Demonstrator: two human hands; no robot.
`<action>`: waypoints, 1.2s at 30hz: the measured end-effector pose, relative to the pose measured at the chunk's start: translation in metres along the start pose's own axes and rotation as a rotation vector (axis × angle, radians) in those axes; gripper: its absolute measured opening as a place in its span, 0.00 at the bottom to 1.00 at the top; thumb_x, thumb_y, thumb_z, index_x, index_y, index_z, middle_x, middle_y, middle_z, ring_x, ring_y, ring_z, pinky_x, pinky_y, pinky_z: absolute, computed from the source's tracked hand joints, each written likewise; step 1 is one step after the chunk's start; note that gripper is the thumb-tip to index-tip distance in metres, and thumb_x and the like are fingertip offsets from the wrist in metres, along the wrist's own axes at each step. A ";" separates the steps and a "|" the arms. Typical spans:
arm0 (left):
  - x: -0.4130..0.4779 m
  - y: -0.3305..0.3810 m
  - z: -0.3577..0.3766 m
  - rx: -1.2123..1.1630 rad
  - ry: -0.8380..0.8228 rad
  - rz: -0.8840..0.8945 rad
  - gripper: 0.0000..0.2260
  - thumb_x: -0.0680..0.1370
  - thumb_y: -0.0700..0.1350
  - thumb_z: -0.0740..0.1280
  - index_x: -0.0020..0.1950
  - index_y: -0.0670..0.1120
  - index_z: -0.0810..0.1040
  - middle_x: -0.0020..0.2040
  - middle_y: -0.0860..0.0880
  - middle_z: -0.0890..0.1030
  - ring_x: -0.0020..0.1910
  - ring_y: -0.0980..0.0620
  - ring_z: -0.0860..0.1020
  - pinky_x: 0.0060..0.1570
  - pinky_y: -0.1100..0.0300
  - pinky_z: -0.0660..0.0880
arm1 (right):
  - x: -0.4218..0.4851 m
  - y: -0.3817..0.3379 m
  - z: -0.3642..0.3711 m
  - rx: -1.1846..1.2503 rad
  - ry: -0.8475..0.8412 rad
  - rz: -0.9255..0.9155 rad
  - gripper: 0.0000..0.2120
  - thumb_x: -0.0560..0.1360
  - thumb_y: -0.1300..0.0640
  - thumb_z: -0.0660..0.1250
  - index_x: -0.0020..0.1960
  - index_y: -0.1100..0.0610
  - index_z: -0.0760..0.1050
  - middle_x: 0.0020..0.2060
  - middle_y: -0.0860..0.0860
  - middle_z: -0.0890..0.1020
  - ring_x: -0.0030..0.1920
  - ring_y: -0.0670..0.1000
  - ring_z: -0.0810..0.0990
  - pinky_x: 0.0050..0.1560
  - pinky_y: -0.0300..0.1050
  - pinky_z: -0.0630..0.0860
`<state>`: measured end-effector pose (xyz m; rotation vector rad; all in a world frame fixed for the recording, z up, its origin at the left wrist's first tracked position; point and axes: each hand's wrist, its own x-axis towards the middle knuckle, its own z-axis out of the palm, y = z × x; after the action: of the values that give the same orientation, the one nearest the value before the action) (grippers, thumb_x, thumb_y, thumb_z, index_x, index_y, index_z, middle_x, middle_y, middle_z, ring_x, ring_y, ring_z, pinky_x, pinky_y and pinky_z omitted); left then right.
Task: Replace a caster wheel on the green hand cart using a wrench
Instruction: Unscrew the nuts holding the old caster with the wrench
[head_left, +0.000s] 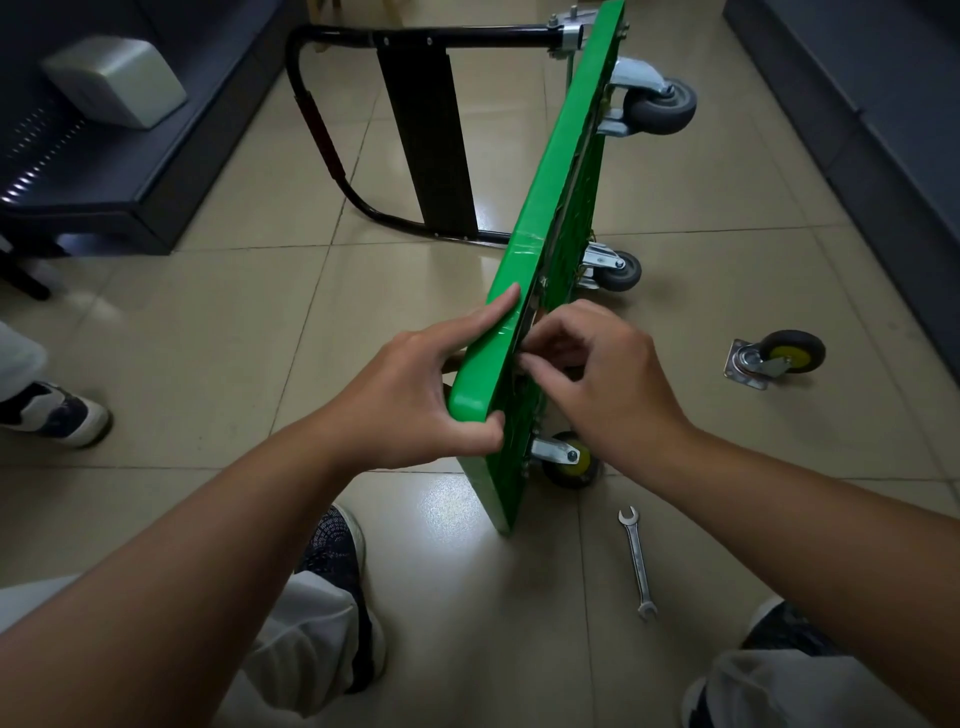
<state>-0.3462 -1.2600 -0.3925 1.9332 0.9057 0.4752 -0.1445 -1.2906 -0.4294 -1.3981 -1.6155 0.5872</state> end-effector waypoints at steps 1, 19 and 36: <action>0.000 0.000 0.000 0.000 0.002 0.000 0.45 0.71 0.36 0.76 0.81 0.60 0.60 0.75 0.61 0.70 0.62 0.55 0.80 0.52 0.53 0.83 | 0.000 -0.001 0.001 0.023 0.010 0.041 0.07 0.72 0.62 0.76 0.45 0.55 0.79 0.42 0.48 0.81 0.42 0.47 0.82 0.45 0.49 0.81; -0.001 0.000 -0.001 0.014 -0.011 0.001 0.45 0.71 0.37 0.76 0.81 0.61 0.59 0.75 0.61 0.70 0.63 0.55 0.80 0.53 0.56 0.83 | 0.002 -0.005 -0.008 -0.111 -0.122 0.135 0.06 0.73 0.55 0.77 0.48 0.52 0.81 0.36 0.44 0.82 0.36 0.42 0.81 0.41 0.41 0.81; -0.001 0.001 0.001 -0.007 -0.005 -0.018 0.45 0.71 0.37 0.76 0.81 0.62 0.60 0.74 0.61 0.70 0.62 0.55 0.80 0.51 0.56 0.83 | 0.006 -0.013 -0.008 0.106 -0.027 0.263 0.06 0.70 0.62 0.78 0.42 0.55 0.82 0.37 0.48 0.85 0.38 0.46 0.85 0.44 0.50 0.84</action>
<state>-0.3463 -1.2614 -0.3922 1.9176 0.9162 0.4620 -0.1437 -1.2900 -0.4133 -1.5392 -1.4085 0.8358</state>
